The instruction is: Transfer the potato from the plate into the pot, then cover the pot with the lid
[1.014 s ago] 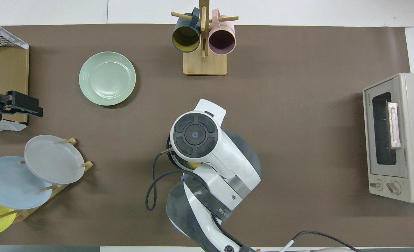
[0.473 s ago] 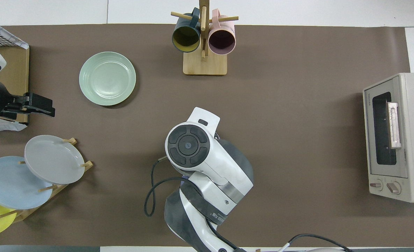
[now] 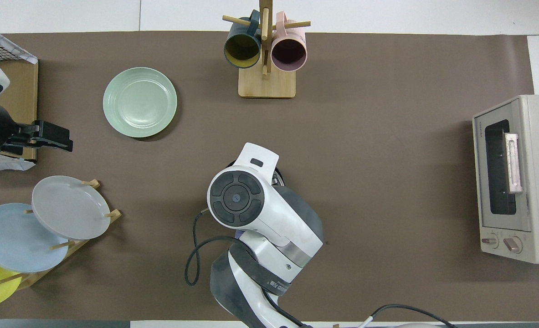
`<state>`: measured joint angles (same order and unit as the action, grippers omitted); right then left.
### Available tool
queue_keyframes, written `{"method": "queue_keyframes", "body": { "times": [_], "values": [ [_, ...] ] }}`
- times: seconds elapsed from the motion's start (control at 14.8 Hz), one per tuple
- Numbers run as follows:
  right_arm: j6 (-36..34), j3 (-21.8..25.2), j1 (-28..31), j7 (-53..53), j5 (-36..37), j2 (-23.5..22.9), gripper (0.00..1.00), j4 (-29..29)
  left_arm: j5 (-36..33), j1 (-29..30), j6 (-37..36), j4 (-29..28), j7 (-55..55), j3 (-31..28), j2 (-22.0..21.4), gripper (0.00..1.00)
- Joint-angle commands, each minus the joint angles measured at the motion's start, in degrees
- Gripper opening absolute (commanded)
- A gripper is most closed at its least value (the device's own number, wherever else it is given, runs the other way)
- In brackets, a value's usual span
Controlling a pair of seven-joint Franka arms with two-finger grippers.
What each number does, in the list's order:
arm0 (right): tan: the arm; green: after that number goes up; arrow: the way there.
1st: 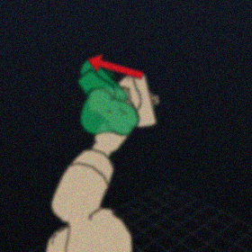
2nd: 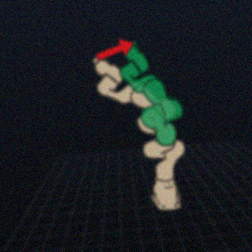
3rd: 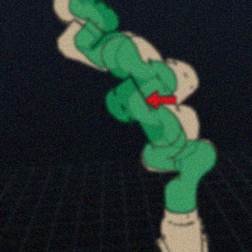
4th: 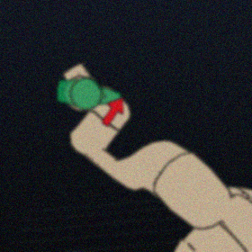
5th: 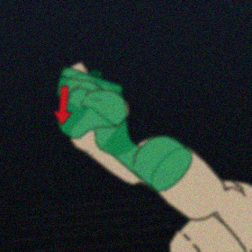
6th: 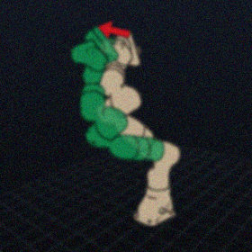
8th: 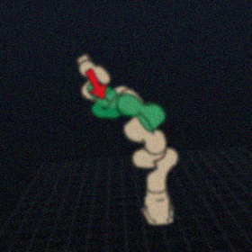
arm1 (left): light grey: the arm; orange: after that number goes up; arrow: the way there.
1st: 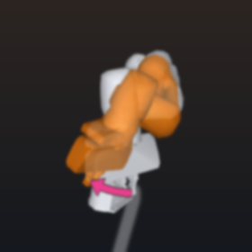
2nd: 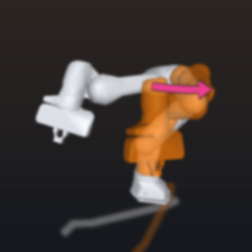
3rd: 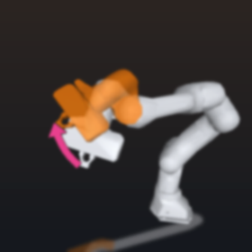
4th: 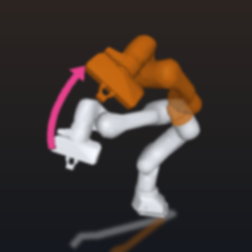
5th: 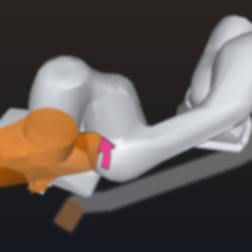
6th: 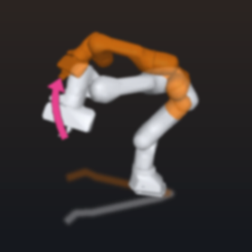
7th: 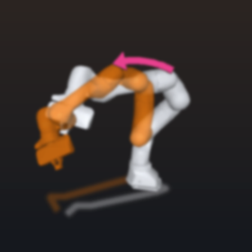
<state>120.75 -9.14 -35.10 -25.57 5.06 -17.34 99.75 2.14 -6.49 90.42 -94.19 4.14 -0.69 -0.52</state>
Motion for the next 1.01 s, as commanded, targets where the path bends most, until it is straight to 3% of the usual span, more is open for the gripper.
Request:
{"method": "queue_keyframes", "body": {
  "times": [0.0, 0.88, 0.95],
  "values": [
    [1.95, -0.18, -0.14, -1.5, 3.27, -1.29, 0.0, 0.54, -1.0, -0.81, 0.72, -0.65, 0.52, -0.28, -0.71, 1.0],
    [3.18, -0.27, 0.83, -3.52, 3.9, -1.73, 0.02, 0.54, -1.0, -0.11, 0.72, -0.73, 0.16, -0.37, -0.88, 1.0],
    [3.18, -0.27, 0.91, -3.44, 3.9, -1.73, 0.36, 0.54, -1.0, -0.02, 0.89, -0.73, 0.16, -0.28, -0.8, 1.0]
  ]
}}
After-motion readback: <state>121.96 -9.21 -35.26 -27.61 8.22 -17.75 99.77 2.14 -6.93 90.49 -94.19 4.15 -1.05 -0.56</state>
